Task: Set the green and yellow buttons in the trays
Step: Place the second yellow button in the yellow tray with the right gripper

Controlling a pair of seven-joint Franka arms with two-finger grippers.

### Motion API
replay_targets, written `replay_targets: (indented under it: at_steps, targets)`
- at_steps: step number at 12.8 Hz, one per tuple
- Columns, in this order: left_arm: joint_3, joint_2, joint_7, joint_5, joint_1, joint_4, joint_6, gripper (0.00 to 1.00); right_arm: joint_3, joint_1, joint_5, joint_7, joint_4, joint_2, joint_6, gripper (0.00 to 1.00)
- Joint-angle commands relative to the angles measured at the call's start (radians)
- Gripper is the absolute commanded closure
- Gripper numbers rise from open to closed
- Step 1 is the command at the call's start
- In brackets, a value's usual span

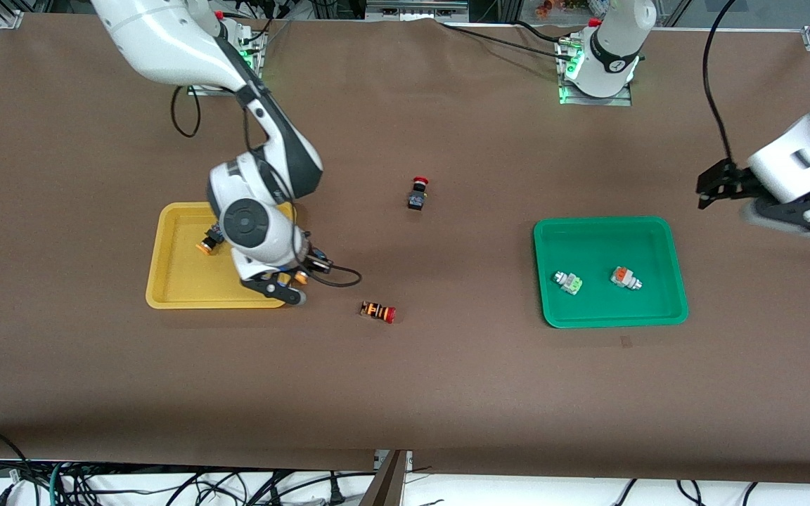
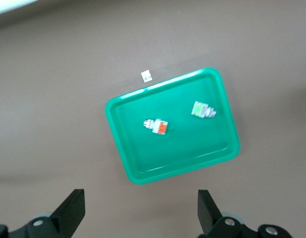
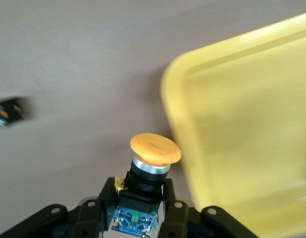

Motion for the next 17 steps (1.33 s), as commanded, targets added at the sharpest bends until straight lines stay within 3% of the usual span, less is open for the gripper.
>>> replay_targets:
  at_steps: [1, 3, 5, 6, 7, 8, 10, 15, 17]
  targets:
    - [0.091, -0.191, -0.063, -0.049, -0.052, -0.242, 0.14, 0.0, -0.02, -0.078, -0.012, -0.242, -0.115, -0.09, -0.062, 1.0]
    - [0.085, -0.219, -0.047, -0.057, -0.037, -0.308, 0.12, 0.0, -0.041, -0.095, -0.013, -0.324, -0.195, -0.111, -0.048, 1.0]
    - [0.085, -0.175, -0.05, -0.055, -0.038, -0.25, 0.035, 0.0, -0.047, -0.095, -0.049, -0.324, -0.284, -0.127, 0.016, 1.0]
    - [0.085, -0.161, -0.053, -0.045, -0.044, -0.233, 0.01, 0.0, -0.047, -0.095, -0.05, -0.324, -0.318, -0.128, 0.055, 0.79]
    - [0.083, -0.159, -0.056, -0.041, -0.051, -0.231, 0.008, 0.0, -0.047, -0.095, -0.05, -0.324, -0.326, -0.127, 0.069, 0.32]
    - [0.083, -0.161, -0.057, -0.041, -0.051, -0.228, 0.008, 0.0, -0.047, -0.098, -0.05, -0.327, -0.32, -0.136, 0.06, 0.0]
    - [0.082, -0.156, -0.057, -0.041, -0.051, -0.211, 0.008, 0.0, -0.047, -0.119, -0.05, -0.396, -0.292, -0.215, 0.044, 0.0]
    - [0.08, -0.152, -0.059, -0.041, -0.051, -0.196, 0.01, 0.0, -0.049, -0.179, -0.041, -0.475, -0.215, -0.559, -0.13, 0.0]
    - [0.079, -0.149, -0.059, -0.041, -0.052, -0.173, 0.01, 0.0, -0.044, -0.179, -0.049, -0.475, -0.206, -0.614, -0.218, 0.0]
